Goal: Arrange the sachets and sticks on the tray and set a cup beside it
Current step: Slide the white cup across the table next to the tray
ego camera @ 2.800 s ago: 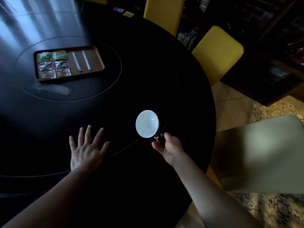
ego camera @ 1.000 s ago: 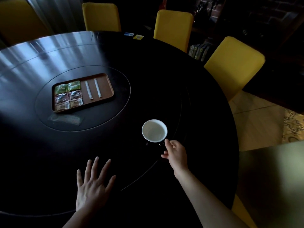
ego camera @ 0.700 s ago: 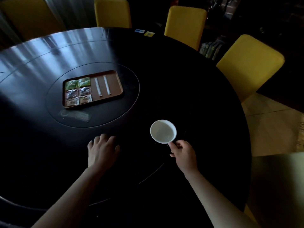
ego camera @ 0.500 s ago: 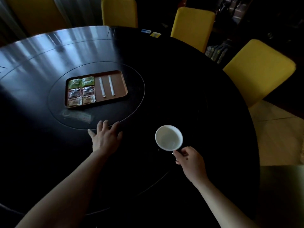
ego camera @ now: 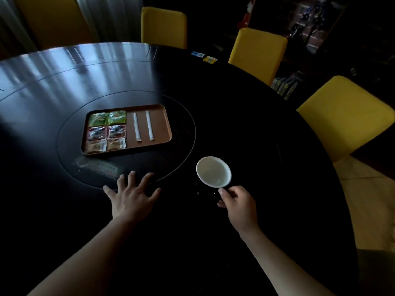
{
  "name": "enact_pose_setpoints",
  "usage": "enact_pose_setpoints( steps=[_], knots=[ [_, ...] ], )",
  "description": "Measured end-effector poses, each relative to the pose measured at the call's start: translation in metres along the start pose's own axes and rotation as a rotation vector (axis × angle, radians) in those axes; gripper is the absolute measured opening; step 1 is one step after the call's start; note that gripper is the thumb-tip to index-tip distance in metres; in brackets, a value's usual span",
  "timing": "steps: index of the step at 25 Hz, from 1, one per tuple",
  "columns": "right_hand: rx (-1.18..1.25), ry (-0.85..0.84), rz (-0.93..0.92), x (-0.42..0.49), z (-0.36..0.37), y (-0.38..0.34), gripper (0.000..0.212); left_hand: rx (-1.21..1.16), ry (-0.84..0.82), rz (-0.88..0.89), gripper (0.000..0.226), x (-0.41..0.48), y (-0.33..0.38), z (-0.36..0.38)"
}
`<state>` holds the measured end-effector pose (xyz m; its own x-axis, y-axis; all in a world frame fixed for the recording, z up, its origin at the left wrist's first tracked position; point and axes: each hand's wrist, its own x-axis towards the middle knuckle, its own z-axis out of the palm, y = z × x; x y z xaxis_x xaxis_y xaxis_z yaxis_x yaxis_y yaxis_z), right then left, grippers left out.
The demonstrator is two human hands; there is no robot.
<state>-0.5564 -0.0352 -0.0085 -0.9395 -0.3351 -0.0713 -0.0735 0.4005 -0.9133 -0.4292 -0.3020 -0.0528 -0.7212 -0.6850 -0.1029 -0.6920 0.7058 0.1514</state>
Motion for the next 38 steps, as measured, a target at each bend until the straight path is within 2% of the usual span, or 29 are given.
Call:
enact_pose_setpoints(
  steps=[4,6,14,21,28,33,38],
  knots=[
    [-0.034,-0.018,0.016,0.059,0.032,-0.025,0.023,-0.005,0.133,0.081,0.043,0.025,-0.030,-0.010],
    [-0.061,-0.037,-0.002,0.091,0.044,-0.039,0.025,-0.032,0.184,0.097,0.046,0.025,-0.041,-0.001],
    [-0.063,0.025,-0.002,0.179,0.102,-0.065,0.029,-0.026,0.169,0.043,0.057,0.034,-0.047,0.015],
    [-0.058,0.064,-0.026,0.202,0.142,-0.065,0.030,-0.006,0.220,0.054,0.056,0.035,-0.048,0.020],
    [-0.030,0.067,-0.037,0.204,0.144,-0.056,0.037,0.003,0.244,0.065,0.056,0.035,-0.049,0.023],
    [-0.049,0.101,-0.105,0.208,0.150,-0.052,0.018,0.020,0.258,0.072,0.055,0.035,-0.049,0.024],
    [-0.074,0.060,-0.113,0.215,0.157,-0.055,0.016,0.011,0.253,0.070,0.056,0.035,-0.048,0.021]
  ],
)
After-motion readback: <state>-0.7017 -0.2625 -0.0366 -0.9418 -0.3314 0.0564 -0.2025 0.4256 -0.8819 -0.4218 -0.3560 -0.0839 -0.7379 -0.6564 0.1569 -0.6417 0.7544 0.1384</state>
